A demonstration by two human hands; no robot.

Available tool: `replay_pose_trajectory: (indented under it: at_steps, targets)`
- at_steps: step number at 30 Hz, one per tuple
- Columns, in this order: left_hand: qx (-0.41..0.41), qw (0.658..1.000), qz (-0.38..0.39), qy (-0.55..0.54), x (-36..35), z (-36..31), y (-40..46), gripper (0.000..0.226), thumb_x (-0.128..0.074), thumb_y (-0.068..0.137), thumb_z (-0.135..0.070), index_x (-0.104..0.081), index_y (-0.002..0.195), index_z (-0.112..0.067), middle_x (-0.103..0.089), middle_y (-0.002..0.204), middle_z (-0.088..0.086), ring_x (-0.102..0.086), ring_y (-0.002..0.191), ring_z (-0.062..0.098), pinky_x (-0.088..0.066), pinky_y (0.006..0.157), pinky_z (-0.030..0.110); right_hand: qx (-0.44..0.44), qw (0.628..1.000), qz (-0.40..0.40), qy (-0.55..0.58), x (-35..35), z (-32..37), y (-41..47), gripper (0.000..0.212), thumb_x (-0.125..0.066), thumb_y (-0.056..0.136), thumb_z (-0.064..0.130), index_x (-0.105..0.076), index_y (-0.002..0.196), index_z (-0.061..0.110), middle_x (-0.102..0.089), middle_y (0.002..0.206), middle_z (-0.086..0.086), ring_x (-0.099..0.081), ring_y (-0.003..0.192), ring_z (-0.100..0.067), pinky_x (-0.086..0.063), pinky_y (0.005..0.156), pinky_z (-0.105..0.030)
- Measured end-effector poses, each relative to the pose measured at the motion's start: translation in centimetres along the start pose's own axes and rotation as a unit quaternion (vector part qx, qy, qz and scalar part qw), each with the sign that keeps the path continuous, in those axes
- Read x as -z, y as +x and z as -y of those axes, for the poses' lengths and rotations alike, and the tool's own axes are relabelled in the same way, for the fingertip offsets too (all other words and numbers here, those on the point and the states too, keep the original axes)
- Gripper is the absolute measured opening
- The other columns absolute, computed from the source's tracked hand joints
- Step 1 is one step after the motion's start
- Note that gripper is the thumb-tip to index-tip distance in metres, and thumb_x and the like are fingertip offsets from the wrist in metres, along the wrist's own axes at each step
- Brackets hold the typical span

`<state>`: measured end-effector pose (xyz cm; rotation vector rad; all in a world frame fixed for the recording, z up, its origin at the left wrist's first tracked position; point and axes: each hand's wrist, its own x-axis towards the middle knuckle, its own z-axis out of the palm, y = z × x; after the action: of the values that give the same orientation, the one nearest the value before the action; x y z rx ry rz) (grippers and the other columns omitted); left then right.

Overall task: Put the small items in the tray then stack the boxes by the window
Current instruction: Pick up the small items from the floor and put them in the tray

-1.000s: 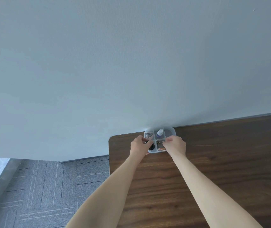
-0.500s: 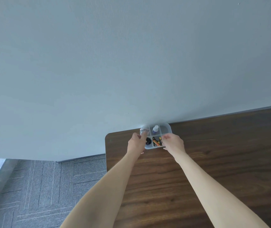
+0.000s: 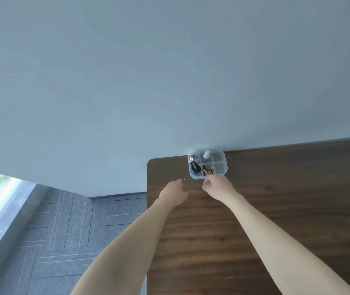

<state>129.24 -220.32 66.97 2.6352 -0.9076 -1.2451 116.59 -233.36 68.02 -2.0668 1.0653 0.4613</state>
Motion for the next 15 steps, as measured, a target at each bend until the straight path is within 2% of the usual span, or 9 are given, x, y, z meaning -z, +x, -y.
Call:
replay_pose_trajectory:
  at_steps: [6,12,15]
  targets:
    - [0.048,0.998,-0.014,-0.024,-1.8,6.3,-5.3,0.038,-0.060,0.090,-0.028,-0.056,0.125,-0.014,-0.061,0.128,0.006,-0.059,0.115,0.028,-0.052,0.088,0.035,0.092,0.989,0.057,-0.105,-4.8,4.3,-1.6,0.018,-0.058,0.094,0.032,-0.068,0.105,0.023,-0.069,0.107,0.002,-0.065,0.097,-0.020,-0.055,0.083,-0.036]
    - [0.133,0.985,-0.060,-0.095,-3.7,15.5,-13.4,0.039,-0.061,0.090,-0.027,-0.057,0.128,-0.017,-0.062,0.128,0.004,-0.062,0.114,0.026,-0.052,0.091,0.036,0.172,0.960,0.130,-0.180,-12.0,9.7,-5.7,0.014,-0.059,0.091,0.030,-0.067,0.099,0.023,-0.069,0.111,0.000,-0.065,0.099,-0.021,-0.054,0.086,-0.037]
    - [0.170,0.972,-0.088,-0.135,-5.1,20.5,-18.0,0.040,-0.060,0.089,-0.027,-0.058,0.128,-0.018,-0.062,0.129,0.002,-0.063,0.112,0.024,-0.054,0.090,0.035,0.212,0.938,0.161,-0.221,-16.0,13.1,-9.3,0.018,-0.059,0.089,0.028,-0.069,0.101,0.020,-0.069,0.110,0.000,-0.065,0.097,-0.020,-0.054,0.085,-0.034]
